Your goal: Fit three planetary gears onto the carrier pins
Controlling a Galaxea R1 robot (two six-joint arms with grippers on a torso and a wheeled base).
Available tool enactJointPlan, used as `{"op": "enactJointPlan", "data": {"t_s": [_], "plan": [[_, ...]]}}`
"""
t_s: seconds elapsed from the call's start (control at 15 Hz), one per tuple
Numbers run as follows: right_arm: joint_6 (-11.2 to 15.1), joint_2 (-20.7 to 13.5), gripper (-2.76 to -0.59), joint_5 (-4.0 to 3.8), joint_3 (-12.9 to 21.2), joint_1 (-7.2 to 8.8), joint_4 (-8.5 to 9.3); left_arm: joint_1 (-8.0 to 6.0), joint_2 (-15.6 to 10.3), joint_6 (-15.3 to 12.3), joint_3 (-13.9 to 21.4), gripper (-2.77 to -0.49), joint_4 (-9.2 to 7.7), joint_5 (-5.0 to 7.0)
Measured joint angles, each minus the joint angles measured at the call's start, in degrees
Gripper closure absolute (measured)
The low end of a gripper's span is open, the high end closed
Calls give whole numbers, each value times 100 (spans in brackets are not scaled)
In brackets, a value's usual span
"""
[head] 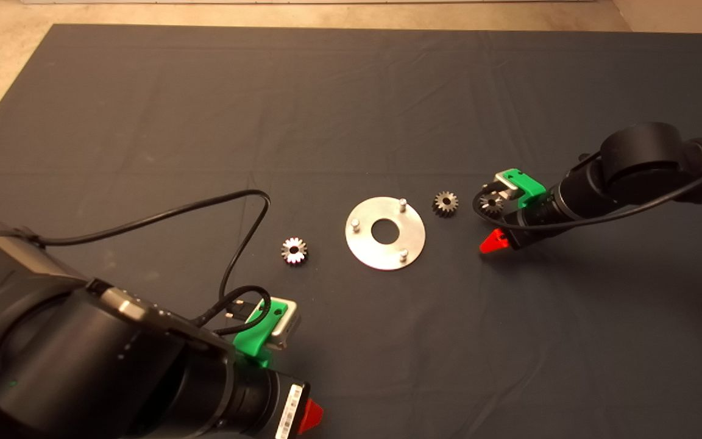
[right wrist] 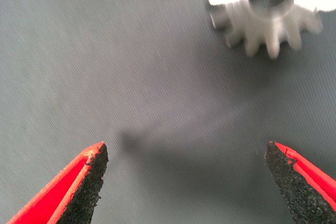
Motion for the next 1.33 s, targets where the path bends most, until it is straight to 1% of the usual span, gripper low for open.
{"op": "enactJointPlan", "data": {"t_s": [0.13,0.2,0.33,0.47,0.53,0.67,0.93,1.07,1.27,1.33], "plan": [[-81,93,-223,50,-201,106,16,0,0,0,0,-207,2,0],[-199,140,-223,53,-308,152,50,0,0,0,0,-207,0,2],[-474,245,-223,70,-593,249,237,0,2,0,0,-207,2,0],[-654,300,-223,70,-858,348,444,0,6,1,0,-207,0,0],[-730,300,-223,70,-923,383,512,0,5,1,0,-207,0,0],[-755,302,-223,70,-943,393,557,0,6,1,0,-207,2,0],[-774,313,-223,70,-964,393,575,0,6,1,0,-207,0,0],[-937,313,-223,72,-1025,393,579,0,4,1,0,-207,2,0],[-1123,346,-223,71,-1318,393,587,0,4,1,0,-207,0,0],[-1148,363,-223,72,-1383,392,587,0,6,0,0,-207,1,0]]}}
